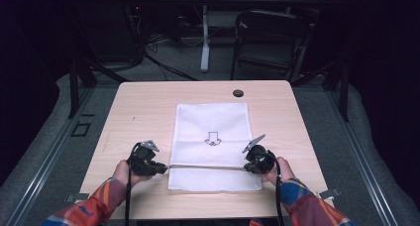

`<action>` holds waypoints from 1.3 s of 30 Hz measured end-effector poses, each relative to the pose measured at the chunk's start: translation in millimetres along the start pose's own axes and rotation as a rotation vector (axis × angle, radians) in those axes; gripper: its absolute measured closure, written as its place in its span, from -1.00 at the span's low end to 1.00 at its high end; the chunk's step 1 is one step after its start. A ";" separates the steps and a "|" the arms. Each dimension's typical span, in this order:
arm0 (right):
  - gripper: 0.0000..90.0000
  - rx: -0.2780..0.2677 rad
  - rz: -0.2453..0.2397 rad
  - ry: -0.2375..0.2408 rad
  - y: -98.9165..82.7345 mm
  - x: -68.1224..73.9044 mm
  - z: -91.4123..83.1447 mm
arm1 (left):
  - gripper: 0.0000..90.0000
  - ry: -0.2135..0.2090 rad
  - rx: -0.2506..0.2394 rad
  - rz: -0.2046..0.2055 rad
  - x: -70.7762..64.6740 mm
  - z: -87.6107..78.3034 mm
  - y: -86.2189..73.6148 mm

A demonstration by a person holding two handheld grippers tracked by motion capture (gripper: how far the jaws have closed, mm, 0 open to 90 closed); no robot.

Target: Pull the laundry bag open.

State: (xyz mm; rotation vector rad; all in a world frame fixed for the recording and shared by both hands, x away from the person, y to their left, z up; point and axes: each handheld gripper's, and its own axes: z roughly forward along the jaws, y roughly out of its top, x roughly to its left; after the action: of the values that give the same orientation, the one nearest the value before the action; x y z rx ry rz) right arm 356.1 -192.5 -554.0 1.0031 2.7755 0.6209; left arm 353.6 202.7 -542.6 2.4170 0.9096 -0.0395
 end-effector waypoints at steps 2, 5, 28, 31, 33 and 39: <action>1.00 -0.011 0.011 0.005 -0.2 -1.2 0.6 | 0.80 0.008 0.001 -0.002 0.6 0.6 0.9; 0.98 -0.033 0.023 -0.003 0.1 1.2 2.3 | 0.79 0.006 0.003 -0.012 1.7 1.3 1.7; -0.87 -0.146 0.178 -0.091 -34.3 -12.0 -65.9 | -0.66 0.101 -0.116 -0.120 0.1 -43.8 -14.5; -1.00 -0.130 0.217 -0.124 -49.2 -17.2 -70.0 | -0.69 0.135 -0.114 -0.141 5.4 -47.3 -19.7; -1.00 -0.112 0.248 -0.140 -57.4 -19.5 -71.1 | -0.73 0.156 -0.118 -0.161 10.0 -48.9 -21.5; -1.00 -0.088 0.269 -0.151 -64.5 -25.8 -67.2 | -0.83 0.165 -0.130 -0.232 24.2 -47.6 -27.0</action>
State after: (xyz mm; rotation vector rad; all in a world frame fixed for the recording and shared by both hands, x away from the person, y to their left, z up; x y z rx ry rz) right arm 321.4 -276.3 -520.6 1.3551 2.4817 0.6626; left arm 348.0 258.1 -520.5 2.2089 1.2252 0.1310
